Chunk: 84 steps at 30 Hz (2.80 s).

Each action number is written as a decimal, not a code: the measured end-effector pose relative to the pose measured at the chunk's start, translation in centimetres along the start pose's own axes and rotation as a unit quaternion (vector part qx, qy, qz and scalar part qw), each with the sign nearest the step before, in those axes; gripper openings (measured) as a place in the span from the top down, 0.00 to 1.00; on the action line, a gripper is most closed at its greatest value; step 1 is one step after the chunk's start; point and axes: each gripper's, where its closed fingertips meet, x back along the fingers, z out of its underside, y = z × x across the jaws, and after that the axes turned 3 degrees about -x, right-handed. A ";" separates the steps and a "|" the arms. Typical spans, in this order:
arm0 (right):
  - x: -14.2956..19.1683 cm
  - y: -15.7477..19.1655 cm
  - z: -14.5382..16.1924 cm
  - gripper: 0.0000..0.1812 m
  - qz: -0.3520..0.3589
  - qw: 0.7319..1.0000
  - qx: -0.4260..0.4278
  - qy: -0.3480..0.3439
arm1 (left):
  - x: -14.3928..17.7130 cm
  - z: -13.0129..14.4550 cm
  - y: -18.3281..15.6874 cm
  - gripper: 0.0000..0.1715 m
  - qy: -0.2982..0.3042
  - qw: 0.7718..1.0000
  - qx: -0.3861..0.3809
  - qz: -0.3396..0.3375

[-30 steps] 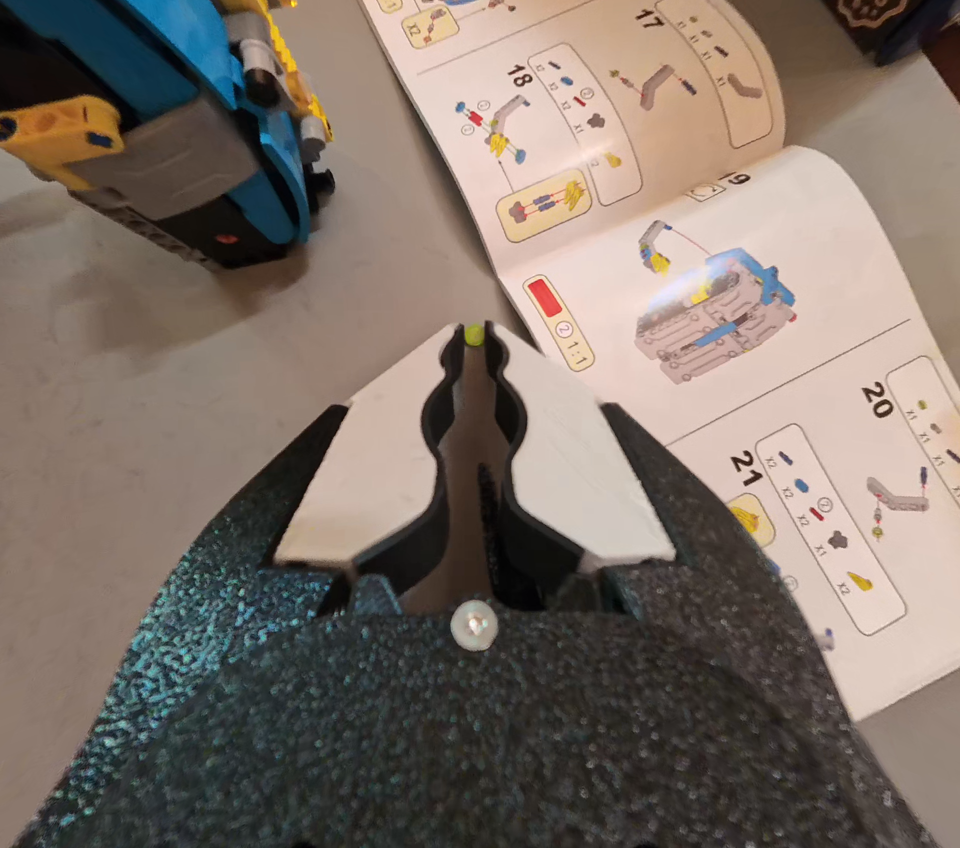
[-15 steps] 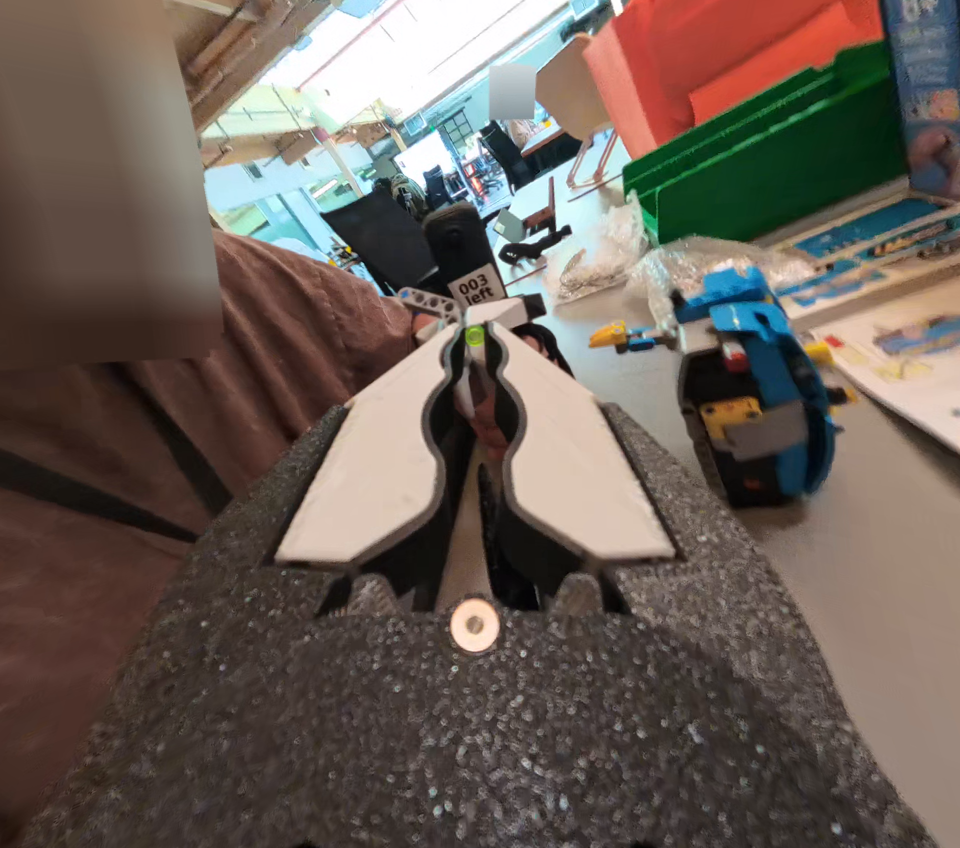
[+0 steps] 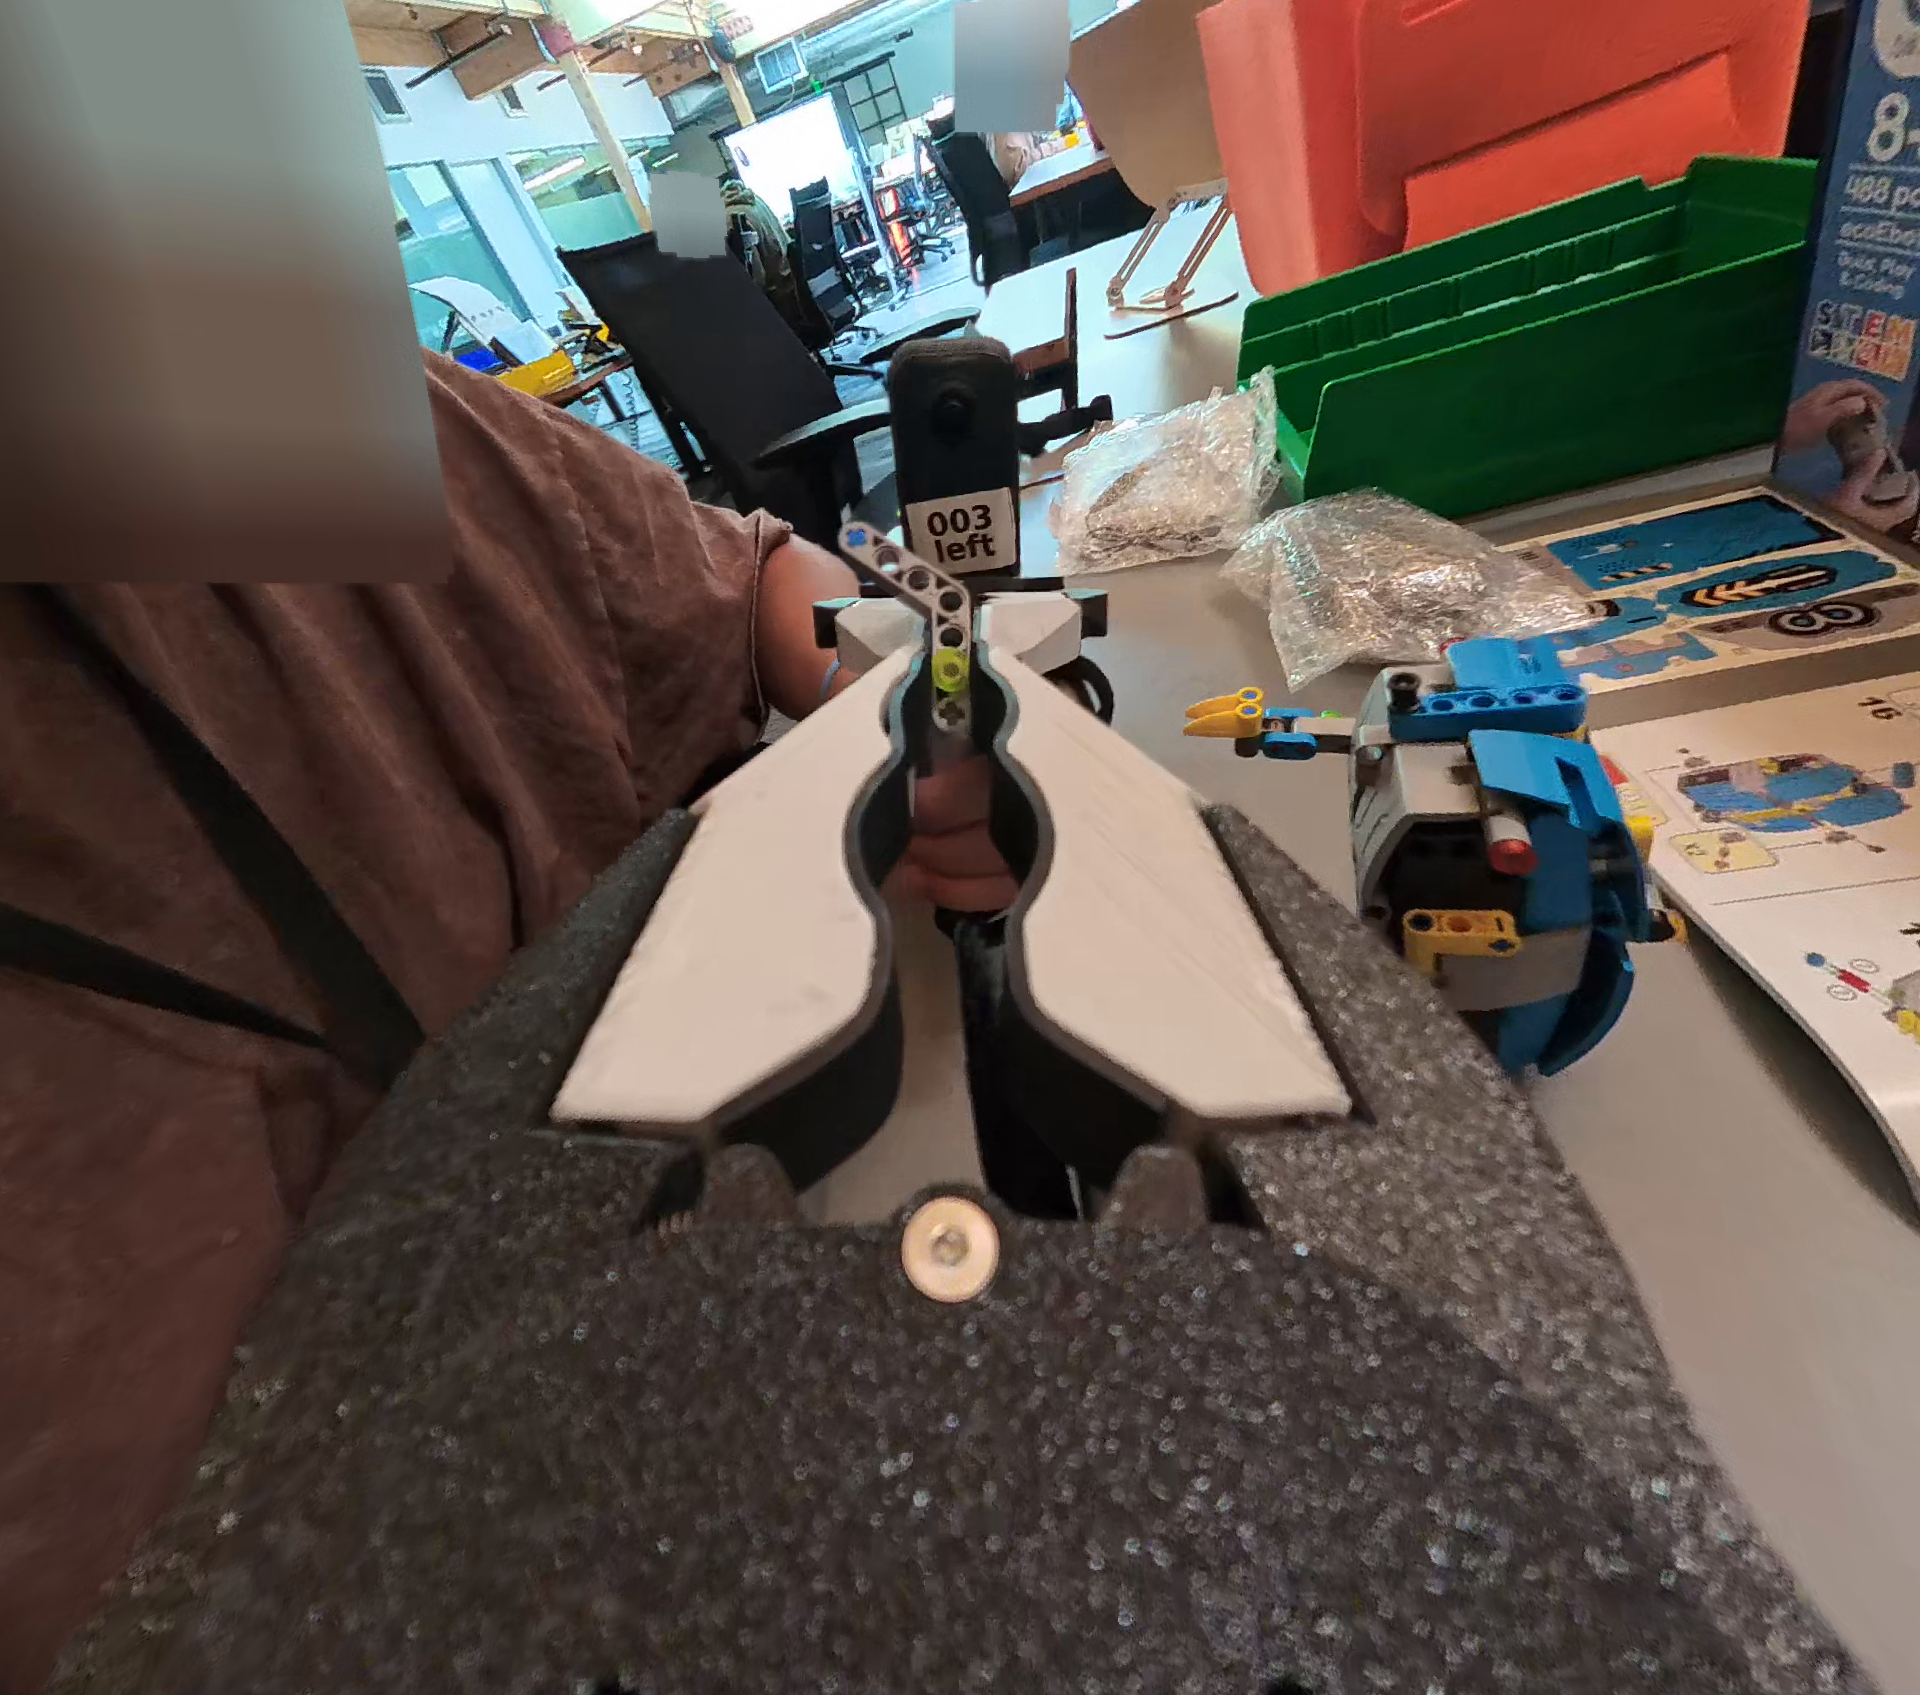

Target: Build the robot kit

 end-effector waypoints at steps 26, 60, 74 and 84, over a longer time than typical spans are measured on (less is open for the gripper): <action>-1.4 0.8 -4.0 0.85 0.082 0.971 0.159 0.157 | 1.0 -3.0 1.0 0.96 -0.068 0.984 0.159 0.034; -2.0 -2.3 -0.7 0.92 0.314 0.817 0.473 0.102 | 0.7 -1.2 1.7 0.96 -0.020 0.986 0.162 0.021; -0.3 -3.2 1.1 0.92 0.270 0.831 0.464 0.147 | 0.5 1.2 2.5 0.95 0.016 0.982 0.190 0.016; -0.2 -3.9 1.3 0.92 0.282 0.853 0.424 0.112 | 0.7 1.3 3.0 0.96 0.006 0.978 0.210 0.004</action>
